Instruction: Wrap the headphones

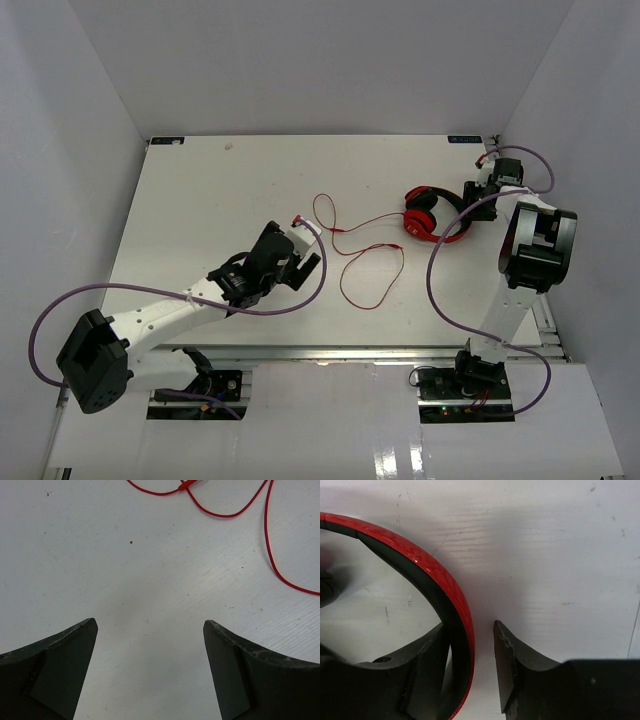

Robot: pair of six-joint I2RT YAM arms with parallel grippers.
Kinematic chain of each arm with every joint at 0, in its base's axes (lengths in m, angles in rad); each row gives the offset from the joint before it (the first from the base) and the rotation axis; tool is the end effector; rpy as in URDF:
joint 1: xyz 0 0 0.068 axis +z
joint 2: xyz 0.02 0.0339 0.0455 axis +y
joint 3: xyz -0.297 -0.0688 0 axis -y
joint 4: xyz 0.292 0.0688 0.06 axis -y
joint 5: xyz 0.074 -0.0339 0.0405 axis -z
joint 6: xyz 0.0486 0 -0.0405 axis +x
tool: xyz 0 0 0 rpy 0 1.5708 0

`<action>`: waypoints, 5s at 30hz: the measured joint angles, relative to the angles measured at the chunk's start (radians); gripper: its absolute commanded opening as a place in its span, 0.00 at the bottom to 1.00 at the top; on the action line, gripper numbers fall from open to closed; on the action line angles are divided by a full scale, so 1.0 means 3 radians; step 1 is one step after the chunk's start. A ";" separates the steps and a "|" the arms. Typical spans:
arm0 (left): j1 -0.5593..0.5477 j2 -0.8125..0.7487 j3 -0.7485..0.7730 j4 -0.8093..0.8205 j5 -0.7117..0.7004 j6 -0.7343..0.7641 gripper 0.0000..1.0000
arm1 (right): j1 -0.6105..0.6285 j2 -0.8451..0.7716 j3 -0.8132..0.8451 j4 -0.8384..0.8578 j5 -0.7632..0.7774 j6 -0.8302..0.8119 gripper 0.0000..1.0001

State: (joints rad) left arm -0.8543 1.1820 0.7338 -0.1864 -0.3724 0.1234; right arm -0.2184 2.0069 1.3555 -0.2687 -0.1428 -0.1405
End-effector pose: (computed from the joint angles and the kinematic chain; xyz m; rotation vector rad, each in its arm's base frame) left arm 0.2055 -0.2091 0.2452 0.8274 1.9907 -0.0102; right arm 0.4779 -0.0990 0.1562 0.0367 2.4775 0.0252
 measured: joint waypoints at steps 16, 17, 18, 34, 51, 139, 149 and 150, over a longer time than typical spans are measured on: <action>0.0000 -0.0007 0.0000 0.0000 0.0074 0.0000 0.98 | -0.0020 0.0027 0.0002 -0.0032 -0.0296 -0.0300 0.08; 0.0000 -0.0015 0.0000 0.0000 0.0093 0.0000 0.98 | -0.0020 0.0020 -0.0011 -0.0023 -0.0303 -0.0302 0.08; 0.0000 -0.0029 0.0000 -0.0001 0.0135 -0.0002 0.98 | -0.0022 -0.0010 -0.0050 0.0004 -0.0313 -0.0298 0.08; 0.0000 -0.0977 -0.0520 0.0633 0.2080 -0.0153 0.98 | -0.0106 -0.2673 -0.1635 -0.0152 -0.1327 -0.0324 0.08; -0.0054 -0.0693 -0.0719 0.1449 0.2900 -0.0572 0.98 | -0.0139 -0.3662 -0.1534 -0.1066 -0.2370 -0.1098 0.08; -0.0640 0.2670 0.0049 0.3748 0.2924 -0.0538 0.00 | -0.0139 -0.3695 -0.0948 -0.0225 -0.2538 0.1055 0.08; -0.0296 0.1649 -0.0490 0.3135 0.3056 -0.0425 0.00 | -0.0139 -0.3760 -0.1023 -0.0233 -0.2659 0.0827 0.08; -0.0212 0.1529 -0.0488 0.3007 0.3102 -0.0405 0.00 | -0.0139 -0.3778 -0.1037 -0.0244 -0.2692 0.0760 0.08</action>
State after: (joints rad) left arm -0.9179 1.6408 0.5873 0.7158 0.5581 0.0019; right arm -0.2600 0.8734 1.0443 -0.3420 -0.9505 0.0874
